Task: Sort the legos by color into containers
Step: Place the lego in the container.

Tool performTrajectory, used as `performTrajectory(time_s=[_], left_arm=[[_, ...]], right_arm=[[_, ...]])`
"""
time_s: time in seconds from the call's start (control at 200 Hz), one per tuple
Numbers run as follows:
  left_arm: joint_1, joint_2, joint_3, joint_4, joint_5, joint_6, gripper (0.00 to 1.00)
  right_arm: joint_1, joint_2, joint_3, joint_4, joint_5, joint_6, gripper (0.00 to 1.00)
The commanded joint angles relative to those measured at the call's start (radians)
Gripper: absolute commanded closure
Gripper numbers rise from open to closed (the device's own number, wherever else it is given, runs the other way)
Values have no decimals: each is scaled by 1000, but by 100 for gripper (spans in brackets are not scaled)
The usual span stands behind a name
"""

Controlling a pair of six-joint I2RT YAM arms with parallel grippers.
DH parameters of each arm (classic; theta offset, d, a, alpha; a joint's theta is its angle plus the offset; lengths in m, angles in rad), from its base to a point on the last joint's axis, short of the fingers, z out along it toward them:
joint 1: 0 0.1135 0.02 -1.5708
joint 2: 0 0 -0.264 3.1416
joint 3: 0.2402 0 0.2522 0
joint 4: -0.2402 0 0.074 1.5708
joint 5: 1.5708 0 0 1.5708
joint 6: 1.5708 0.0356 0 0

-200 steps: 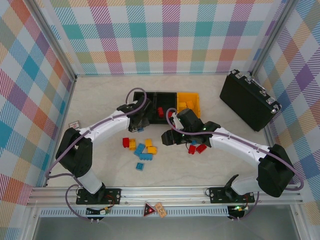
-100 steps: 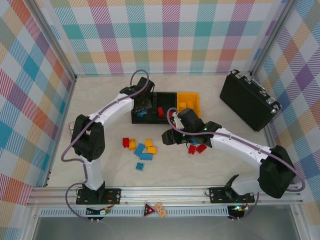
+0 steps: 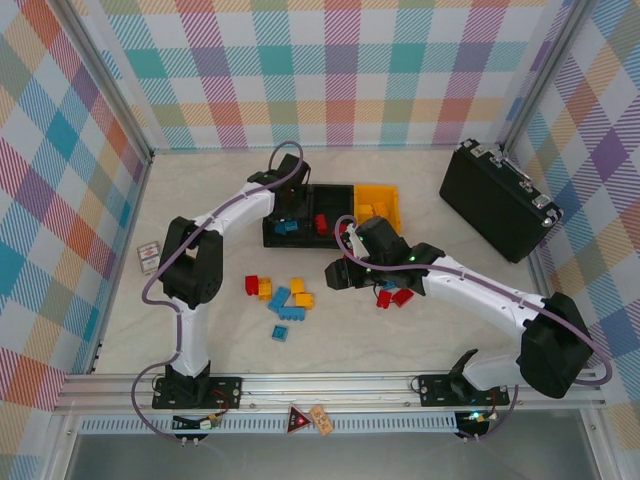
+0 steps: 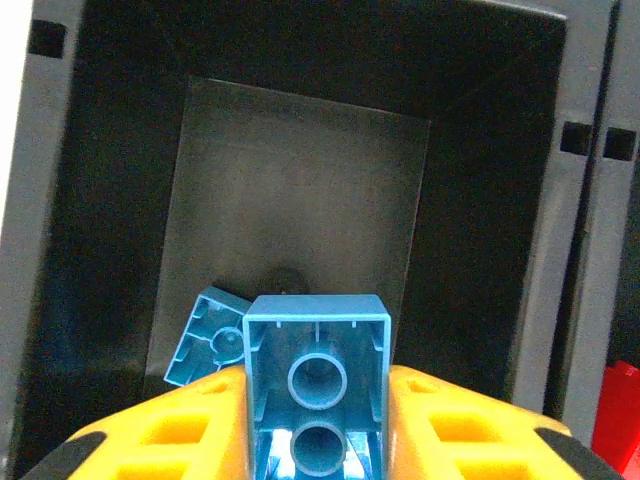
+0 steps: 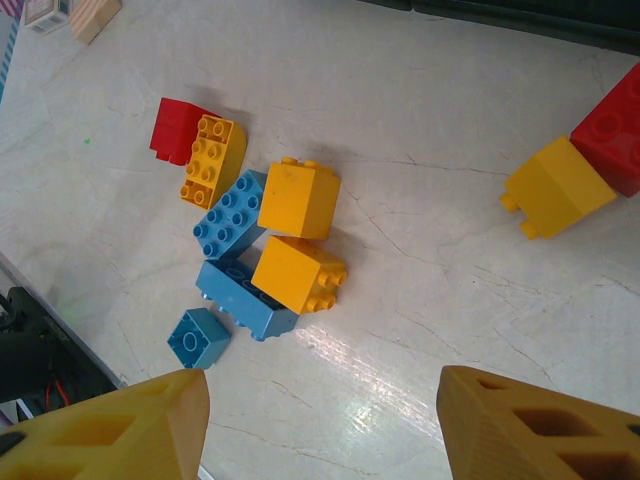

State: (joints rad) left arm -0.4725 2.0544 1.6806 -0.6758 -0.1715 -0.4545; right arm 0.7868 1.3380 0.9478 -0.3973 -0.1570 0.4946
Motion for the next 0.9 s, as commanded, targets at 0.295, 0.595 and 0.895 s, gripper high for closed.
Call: performTrajectory(time_s=[0.295,0.595,0.895], left_arm=[[6,-24,21,7,22,7,47],[-17,-178,-67,18,68,-4,47],[-61,-331,-255,21,120,-29,47]], right_arm=[[7,1,6,-16,13,16,38],[6,5,24,-34,20,8,38],[6,5,26,-53,20,4,38]])
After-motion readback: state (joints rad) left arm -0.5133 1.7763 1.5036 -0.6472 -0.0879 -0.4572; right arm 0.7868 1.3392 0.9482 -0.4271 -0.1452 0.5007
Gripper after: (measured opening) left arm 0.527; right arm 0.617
